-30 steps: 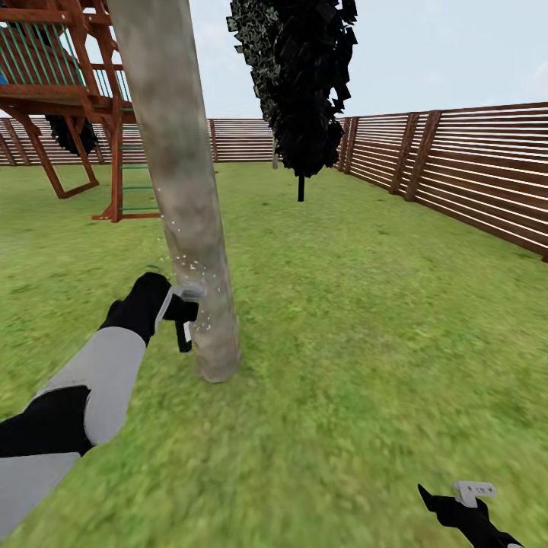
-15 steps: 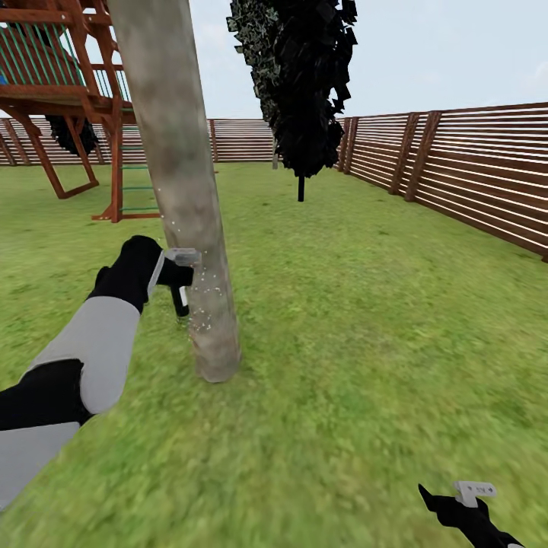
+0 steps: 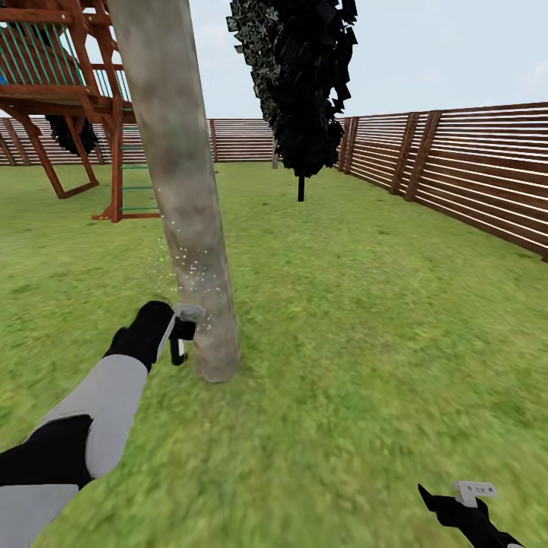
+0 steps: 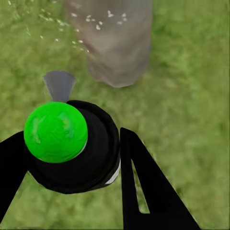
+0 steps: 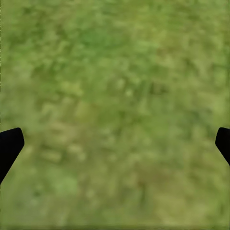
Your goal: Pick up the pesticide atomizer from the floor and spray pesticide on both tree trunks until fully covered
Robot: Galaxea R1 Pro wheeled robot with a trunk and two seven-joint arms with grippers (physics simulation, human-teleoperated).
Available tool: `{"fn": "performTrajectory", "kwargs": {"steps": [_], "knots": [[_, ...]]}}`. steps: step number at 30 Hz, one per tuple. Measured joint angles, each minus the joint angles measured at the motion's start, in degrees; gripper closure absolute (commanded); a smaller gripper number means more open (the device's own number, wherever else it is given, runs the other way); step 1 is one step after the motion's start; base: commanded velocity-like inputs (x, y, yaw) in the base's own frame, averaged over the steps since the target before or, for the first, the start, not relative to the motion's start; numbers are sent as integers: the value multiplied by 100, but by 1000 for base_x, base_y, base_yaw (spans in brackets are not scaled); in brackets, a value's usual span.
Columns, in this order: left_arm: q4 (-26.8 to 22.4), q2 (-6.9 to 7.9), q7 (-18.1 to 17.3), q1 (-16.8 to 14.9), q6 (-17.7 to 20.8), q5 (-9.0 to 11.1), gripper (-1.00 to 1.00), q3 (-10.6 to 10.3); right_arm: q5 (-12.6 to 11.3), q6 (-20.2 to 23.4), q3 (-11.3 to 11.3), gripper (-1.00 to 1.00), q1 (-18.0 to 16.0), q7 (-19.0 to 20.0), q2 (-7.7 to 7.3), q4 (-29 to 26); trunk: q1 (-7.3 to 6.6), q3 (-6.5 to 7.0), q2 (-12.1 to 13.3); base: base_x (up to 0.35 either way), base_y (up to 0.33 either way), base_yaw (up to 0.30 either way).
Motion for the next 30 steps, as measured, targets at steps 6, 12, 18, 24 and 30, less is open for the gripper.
{"fn": "performTrajectory", "kwargs": {"steps": [6, 12, 18, 24, 30], "knots": [[182, 11, 372, 949, -1127, 261, 100, 533, 0, 0, 4, -100, 0, 0, -2, 0, 0, 0, 0, 0, 0, 0], [196, -8, 389, 1550, -1423, 394, 100, 880, 9, 0, 3, -100, 0, 1, -4, 2, 0, 1, 0, 20, 0, 0], [451, -106, 376, 1718, -2102, 408, 100, 908, 9, 0, -4, -100, 0, 0, -5, 3, 0, 1, 0, 251, -137, 0], [490, -107, 393, 1794, -2110, 395, 100, 909, 9, 0, 4, -100, 0, 0, 5, 20, -1, 1, 0, 119, -267, 136], [491, -88, 377, 1811, -2119, 395, 100, 1282, 9, 0, 5, -100, 0, 0, 12, 26, -1, 1, 0, 241, -240, 171]]}}
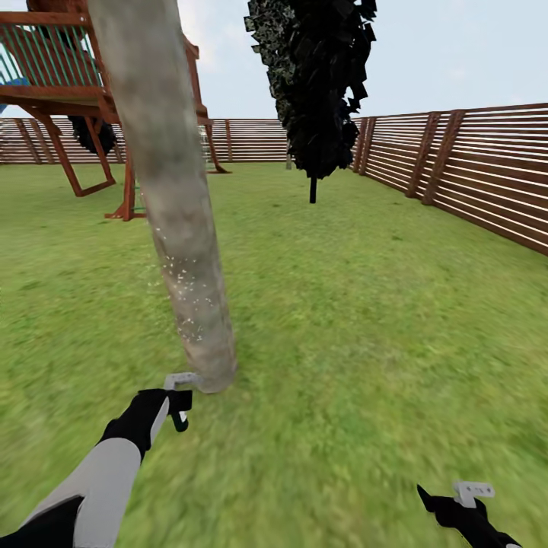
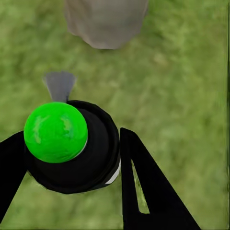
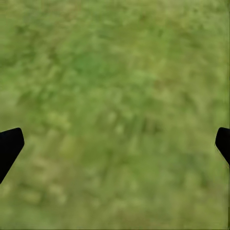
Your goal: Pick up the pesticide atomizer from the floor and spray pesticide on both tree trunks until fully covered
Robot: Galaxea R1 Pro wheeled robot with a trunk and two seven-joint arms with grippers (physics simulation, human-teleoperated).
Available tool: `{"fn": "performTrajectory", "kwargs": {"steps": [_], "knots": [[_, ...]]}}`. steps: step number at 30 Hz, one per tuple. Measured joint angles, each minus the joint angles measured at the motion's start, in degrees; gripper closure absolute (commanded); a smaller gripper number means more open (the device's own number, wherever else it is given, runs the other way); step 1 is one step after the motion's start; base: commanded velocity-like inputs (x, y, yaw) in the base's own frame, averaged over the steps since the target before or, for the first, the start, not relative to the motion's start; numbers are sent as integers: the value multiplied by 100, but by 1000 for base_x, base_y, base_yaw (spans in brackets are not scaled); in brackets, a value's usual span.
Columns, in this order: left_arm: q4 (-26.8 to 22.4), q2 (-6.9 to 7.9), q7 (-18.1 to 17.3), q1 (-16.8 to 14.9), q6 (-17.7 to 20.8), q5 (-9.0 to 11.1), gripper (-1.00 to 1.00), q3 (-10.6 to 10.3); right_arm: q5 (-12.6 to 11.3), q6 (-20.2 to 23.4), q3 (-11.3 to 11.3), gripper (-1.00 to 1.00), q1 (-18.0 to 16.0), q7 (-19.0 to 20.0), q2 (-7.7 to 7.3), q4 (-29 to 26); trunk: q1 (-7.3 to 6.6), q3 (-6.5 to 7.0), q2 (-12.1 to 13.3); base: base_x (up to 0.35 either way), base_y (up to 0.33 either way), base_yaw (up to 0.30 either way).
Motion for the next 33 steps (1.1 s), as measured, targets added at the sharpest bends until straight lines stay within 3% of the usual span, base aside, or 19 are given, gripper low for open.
{"fn": "performTrajectory", "kwargs": {"steps": [6, 15, 19, 25, 33], "knots": [[0, -19, -1, 0, -1, -1, 100, 13, 0, 0, 4, -100, 0, 0, 0, 8, 0, 0, 0, 219, -256, 9], [9, -28, -1, 0, -1, -1, 100, 13, 0, 0, 8, -100, 0, 5, 9, 9, 0, 0, 0, 178, -279, 268], [9, -28, -1, 0, -1, -1, 100, 13, 0, 0, 8, -100, 0, 3, 9, 9, 0, 0, 0, 157, -285, 51], [9, -30, -1, 0, -1, -1, 100, 13, 0, 0, 8, -100, 0, 0, 9, 9, 0, 0, 0, 17, -295, 20], [9, -28, -1, 0, -1, 0, 100, 13, 0, 0, 8, -100, 0, 0, 9, 17, 0, 0, 0, 0, -296, 261]]}}
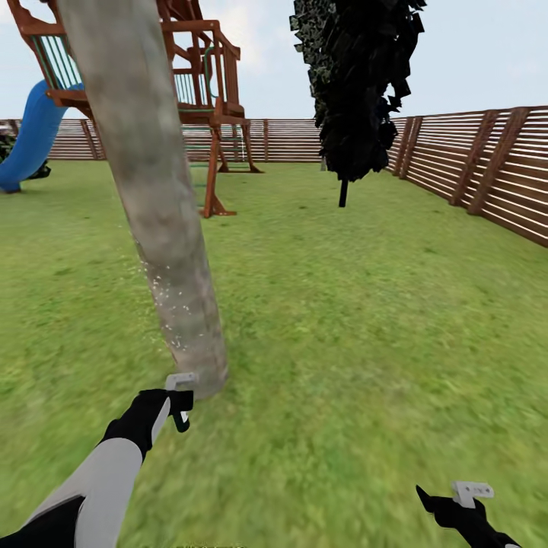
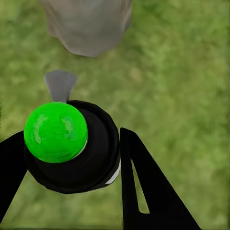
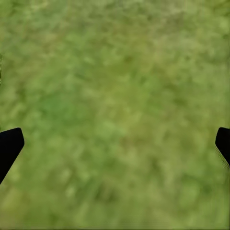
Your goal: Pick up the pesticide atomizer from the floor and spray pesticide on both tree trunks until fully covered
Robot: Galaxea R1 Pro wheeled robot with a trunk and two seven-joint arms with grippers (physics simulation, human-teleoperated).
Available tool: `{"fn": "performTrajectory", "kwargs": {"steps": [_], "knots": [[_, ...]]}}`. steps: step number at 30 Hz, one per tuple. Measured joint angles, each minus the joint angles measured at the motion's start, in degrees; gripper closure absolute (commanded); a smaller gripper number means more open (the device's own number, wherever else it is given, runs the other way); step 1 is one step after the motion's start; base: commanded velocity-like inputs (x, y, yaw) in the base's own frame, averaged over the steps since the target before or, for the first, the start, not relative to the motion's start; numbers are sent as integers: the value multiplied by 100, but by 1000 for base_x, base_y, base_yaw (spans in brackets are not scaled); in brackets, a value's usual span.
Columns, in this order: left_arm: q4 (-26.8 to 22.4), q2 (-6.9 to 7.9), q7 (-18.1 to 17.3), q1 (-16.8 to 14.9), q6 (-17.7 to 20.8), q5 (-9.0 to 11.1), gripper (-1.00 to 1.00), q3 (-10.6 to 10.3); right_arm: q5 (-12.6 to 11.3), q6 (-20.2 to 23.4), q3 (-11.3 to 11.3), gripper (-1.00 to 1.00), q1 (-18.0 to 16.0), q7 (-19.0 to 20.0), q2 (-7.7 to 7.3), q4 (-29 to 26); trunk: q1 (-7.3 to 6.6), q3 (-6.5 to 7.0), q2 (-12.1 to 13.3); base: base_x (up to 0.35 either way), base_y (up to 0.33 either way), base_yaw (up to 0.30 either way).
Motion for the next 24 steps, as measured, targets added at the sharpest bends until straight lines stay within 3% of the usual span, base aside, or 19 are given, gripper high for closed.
{"fn": "performTrajectory", "kwargs": {"steps": [9, 24], "knots": [[0, 2, 0, 0, 9, -2, 100, 12, 0, 0, 0, -100, 0, 1, 0, 1, 0, 0, 0, 99, -296, 85], [45, 33, 18, 0, 18, -28, 100, 18, 2, 0, 1, -100, 0, 0, 0, 1, 0, 0, 0, 192, -284, 266]]}}
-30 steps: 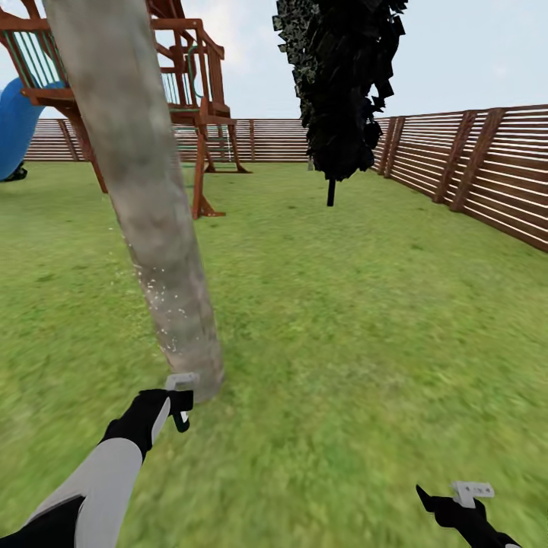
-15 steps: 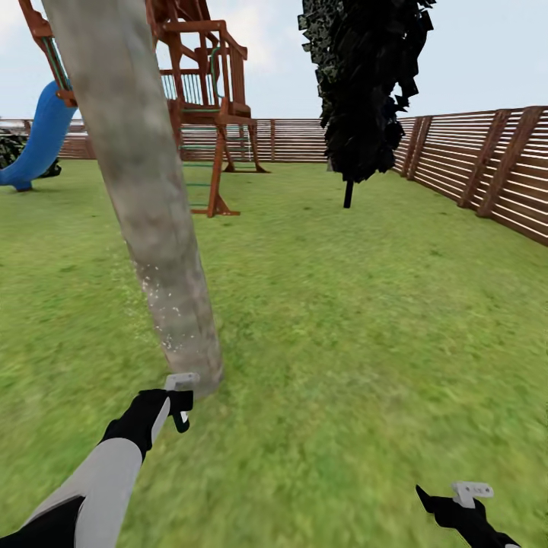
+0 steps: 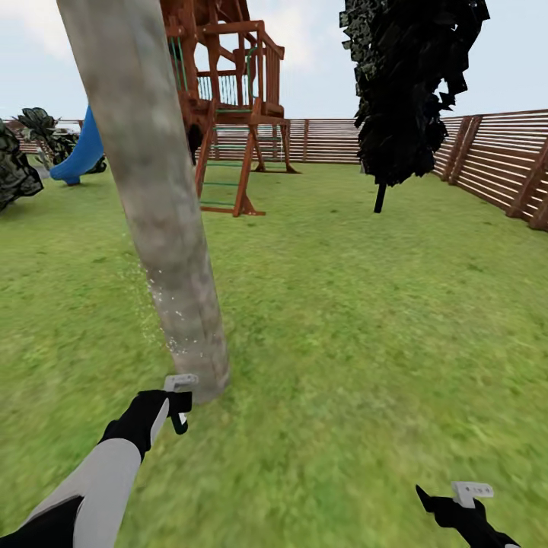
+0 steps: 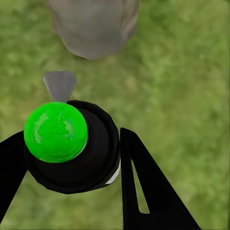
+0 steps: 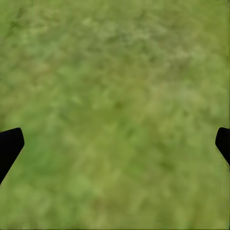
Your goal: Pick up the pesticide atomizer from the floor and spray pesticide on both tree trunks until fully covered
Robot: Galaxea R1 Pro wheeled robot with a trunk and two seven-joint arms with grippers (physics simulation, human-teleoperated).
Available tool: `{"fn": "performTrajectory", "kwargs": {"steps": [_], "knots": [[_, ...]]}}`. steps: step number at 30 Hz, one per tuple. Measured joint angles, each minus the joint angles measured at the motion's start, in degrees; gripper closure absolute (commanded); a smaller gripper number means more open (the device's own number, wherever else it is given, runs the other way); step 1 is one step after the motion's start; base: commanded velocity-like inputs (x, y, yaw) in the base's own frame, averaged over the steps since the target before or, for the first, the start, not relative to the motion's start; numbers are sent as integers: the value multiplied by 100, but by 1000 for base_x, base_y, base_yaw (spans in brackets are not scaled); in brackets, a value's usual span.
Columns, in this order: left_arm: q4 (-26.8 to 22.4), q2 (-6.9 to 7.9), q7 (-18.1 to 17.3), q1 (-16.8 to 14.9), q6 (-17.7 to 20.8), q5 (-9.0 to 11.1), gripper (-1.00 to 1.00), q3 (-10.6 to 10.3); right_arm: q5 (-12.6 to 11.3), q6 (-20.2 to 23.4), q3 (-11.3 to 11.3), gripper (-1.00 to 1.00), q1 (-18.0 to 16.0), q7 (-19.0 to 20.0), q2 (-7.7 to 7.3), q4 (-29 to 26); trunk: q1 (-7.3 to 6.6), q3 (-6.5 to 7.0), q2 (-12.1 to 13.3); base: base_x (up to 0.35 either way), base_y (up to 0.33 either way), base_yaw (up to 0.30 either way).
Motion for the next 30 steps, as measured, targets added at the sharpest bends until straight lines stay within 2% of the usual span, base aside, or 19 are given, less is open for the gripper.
{"fn": "performTrajectory", "kwargs": {"steps": [13, 24, 30], "knots": [[8, -31, 0, 0, -9, 19, 100, -15, 2, 0, 2, -100, 0, 1, 2, 0, 0, 0, 0, 177, -281, 261], [8, -33, 0, 0, -2, 26, 100, -18, -2, 0, -1, -100, 0, 0, 0, -8, 0, 0, 0, 94, -304, 17], [7, -33, 0, 0, 0, 27, 100, -10, -2, 0, -1, -100, 0, 0, 0, 0, 0, 0, 0, 1, -314, 251]]}}
